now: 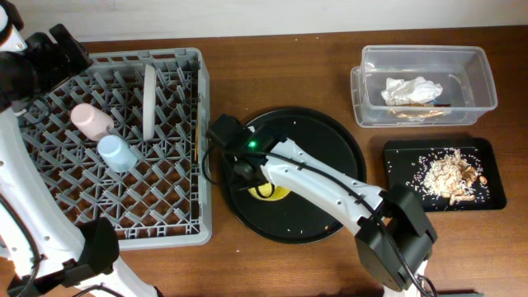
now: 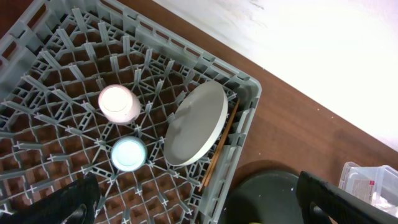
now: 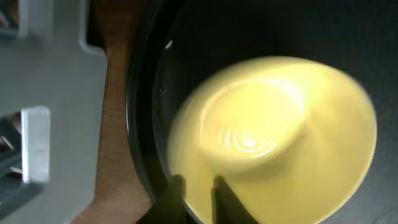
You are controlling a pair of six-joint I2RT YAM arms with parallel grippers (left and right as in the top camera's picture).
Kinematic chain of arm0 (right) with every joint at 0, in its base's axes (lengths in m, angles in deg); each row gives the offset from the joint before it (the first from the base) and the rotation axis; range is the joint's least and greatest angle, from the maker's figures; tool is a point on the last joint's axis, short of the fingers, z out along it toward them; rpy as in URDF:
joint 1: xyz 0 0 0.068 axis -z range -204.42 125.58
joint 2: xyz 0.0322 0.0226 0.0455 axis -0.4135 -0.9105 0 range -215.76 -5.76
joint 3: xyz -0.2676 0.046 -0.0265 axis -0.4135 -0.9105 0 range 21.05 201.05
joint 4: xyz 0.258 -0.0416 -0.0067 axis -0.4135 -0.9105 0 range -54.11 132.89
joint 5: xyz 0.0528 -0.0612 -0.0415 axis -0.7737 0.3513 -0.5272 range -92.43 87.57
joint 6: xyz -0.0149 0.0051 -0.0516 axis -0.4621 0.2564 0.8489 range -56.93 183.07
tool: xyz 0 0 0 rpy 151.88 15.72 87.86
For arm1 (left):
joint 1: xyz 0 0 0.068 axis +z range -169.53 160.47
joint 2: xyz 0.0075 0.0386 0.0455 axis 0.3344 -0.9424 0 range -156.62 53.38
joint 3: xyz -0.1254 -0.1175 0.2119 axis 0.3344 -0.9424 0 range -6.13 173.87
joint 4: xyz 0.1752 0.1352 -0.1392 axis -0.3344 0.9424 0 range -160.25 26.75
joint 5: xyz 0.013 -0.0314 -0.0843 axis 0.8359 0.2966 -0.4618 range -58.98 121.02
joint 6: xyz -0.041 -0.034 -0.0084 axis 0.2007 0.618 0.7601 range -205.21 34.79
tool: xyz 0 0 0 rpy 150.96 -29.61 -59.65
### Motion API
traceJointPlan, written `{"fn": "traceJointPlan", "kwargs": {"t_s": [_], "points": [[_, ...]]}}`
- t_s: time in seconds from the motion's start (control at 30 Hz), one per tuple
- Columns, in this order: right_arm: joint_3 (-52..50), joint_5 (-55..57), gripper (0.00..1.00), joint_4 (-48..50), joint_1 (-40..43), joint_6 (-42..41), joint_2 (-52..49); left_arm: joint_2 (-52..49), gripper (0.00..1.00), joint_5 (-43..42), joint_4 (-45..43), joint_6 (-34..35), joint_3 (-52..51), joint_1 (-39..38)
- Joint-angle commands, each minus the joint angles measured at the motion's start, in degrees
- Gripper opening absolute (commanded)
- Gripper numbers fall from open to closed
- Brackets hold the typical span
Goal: Sort waste into correct bins and load items into the dishwasher rack
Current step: 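Carry the emptied yellow bowl left and set it on the round tray, then release the bowl and retract the right arm to the right side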
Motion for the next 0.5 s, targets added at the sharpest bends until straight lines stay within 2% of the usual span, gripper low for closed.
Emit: {"fn": "traceJointPlan", "kwargs": {"t_s": [0.0,0.07,0.13,0.3,0.47], "points": [[0.0,1.7,0.54,-0.6,0.0,-0.8,-0.5,1.1,0.99,0.4,0.0,0.5,0.6,0.2],[2.0,1.8,0.86,-2.9,0.8,-0.8,-0.4,1.1,0.99,0.4,0.0,0.5,0.6,0.2],[6.2,1.9,0.99,-7.9,3.1,-0.8,-0.1,1.1,0.99,0.4,0.0,0.5,0.6,0.2],[21.3,1.9,0.99,-23.2,11.9,-0.4,0.1,1.1,0.99,0.4,0.0,0.5,0.6,0.2],[37.0,1.9,0.99,-36.6,24.9,4.5,0.1,1.1,0.99,0.4,0.0,0.5,0.6,0.2]]}}
